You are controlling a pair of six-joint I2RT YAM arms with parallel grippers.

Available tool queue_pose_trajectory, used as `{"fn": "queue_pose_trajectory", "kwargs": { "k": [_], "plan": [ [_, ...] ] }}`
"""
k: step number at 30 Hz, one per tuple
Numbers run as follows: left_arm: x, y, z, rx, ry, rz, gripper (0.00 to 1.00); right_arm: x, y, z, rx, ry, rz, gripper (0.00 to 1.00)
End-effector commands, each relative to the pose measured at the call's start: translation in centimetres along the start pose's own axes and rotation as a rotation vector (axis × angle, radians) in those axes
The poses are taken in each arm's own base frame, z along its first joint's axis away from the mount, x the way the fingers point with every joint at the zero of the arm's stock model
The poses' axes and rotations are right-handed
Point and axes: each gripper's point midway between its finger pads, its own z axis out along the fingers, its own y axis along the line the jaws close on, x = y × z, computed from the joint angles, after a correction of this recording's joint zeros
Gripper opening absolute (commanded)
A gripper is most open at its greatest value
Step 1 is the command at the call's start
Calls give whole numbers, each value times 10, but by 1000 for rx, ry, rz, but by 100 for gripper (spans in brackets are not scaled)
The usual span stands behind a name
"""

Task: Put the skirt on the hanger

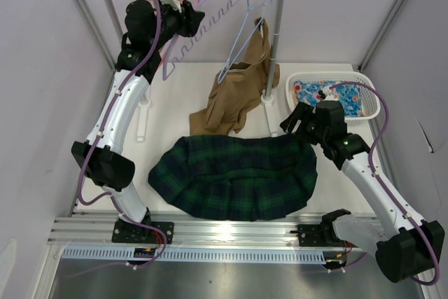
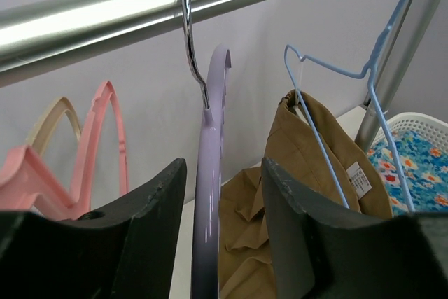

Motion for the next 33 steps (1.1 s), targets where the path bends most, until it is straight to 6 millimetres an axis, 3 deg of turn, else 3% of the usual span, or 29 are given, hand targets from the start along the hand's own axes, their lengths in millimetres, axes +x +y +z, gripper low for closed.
{"fn": "queue_pose_trajectory", "kwargs": {
  "k": [1,4,22,26,27,29,33],
  "plan": [
    [-11,4,0,3,-36,10,48,-6,3,2,-25,-18,-16,75],
    [-14,3,0,5,-39,11,42,-7,2,3,-27,-19,-16,75],
    [-2,3,4,11,-9,8,33,-10,0,3,-36,-17,-13,75],
    [-5,1,4,22,-18,9,17,-11,0,3,-37,-19,-14,75],
    [-8,-1,4,26,-25,10,8,-11,0,3,-38,-20,-15,75],
    [-20,-2,3,24,-47,22,0,-11,0,3,-40,-19,-17,75],
    [-40,-1,-1,8,-89,36,0,-12,1,2,-44,-22,-19,75]
  ]
}}
